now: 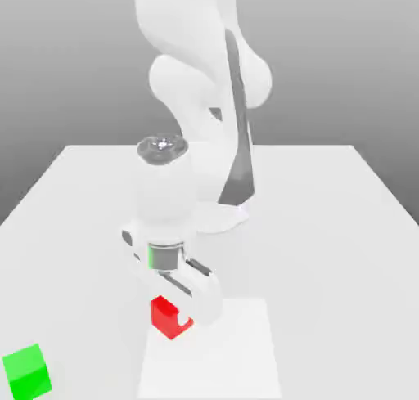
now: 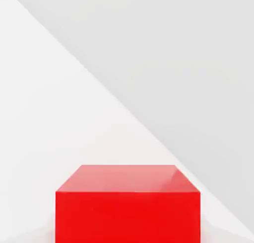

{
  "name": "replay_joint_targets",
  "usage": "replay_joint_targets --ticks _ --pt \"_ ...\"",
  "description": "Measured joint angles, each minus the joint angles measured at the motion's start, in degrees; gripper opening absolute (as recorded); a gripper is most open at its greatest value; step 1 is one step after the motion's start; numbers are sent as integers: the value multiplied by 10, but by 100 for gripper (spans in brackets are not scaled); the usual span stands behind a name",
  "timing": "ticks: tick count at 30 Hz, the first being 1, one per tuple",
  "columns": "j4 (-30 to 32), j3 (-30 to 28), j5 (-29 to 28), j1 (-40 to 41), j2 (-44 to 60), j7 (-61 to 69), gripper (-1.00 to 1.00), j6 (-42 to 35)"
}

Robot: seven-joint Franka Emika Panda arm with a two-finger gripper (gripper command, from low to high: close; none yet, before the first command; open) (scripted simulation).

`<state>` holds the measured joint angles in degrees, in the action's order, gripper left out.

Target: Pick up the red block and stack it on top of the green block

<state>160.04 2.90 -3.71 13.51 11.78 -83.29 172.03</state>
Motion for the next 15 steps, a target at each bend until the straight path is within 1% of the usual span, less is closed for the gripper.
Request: replay_joint_targets --ticks 4,9,12,15 --pt "7 14 23 8 -57 16 -100 -48" --pt "13 16 42 4 -122 26 -100 -110" --pt "-35 -5 59 -12 -107 0 -100 -143" --pt "-96 -28 70 29 -79 -38 -100 -175"
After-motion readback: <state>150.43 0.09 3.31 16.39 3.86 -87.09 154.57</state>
